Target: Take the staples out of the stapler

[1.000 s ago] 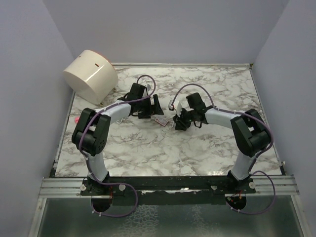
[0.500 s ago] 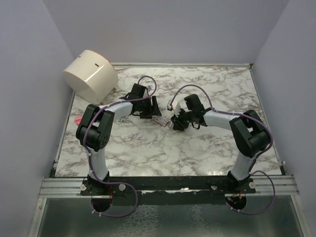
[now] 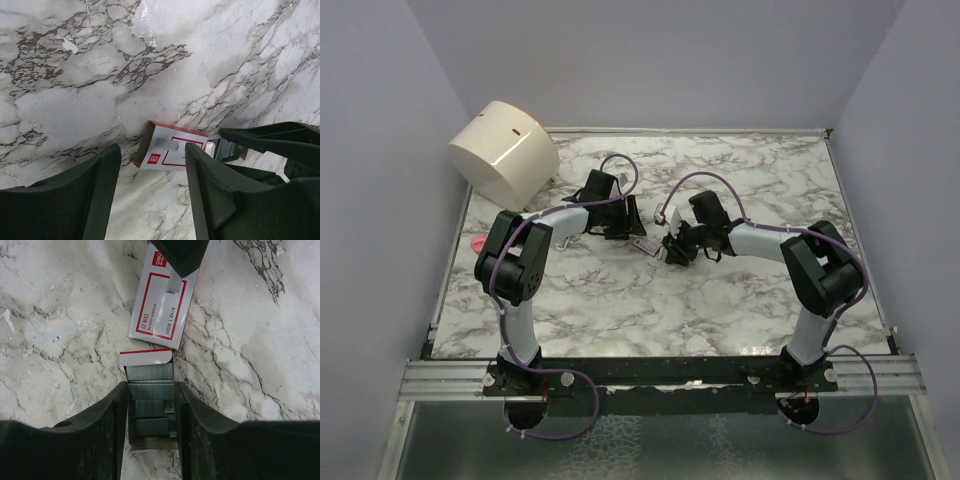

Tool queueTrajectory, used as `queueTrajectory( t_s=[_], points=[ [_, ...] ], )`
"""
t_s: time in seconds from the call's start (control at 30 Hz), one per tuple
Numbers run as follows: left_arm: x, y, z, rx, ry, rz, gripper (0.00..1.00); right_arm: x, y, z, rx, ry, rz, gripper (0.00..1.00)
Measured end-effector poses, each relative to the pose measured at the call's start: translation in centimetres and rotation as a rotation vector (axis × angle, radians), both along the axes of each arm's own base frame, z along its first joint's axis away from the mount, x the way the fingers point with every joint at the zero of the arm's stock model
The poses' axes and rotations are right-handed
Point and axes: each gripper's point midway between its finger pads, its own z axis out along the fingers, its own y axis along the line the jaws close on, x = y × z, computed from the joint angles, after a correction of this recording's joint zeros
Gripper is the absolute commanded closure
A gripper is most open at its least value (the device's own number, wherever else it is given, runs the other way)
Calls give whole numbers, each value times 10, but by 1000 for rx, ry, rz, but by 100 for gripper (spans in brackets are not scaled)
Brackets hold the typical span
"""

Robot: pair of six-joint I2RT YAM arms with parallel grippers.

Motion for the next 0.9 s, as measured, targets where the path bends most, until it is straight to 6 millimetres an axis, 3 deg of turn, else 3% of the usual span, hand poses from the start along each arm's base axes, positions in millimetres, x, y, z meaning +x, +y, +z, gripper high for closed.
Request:
queueTrajectory(
  t_s=[0.9],
  points=[
    [-3, -3, -2, -24, -5, -14, 51, 11, 4, 1, 5, 14, -96, 62]
  ],
)
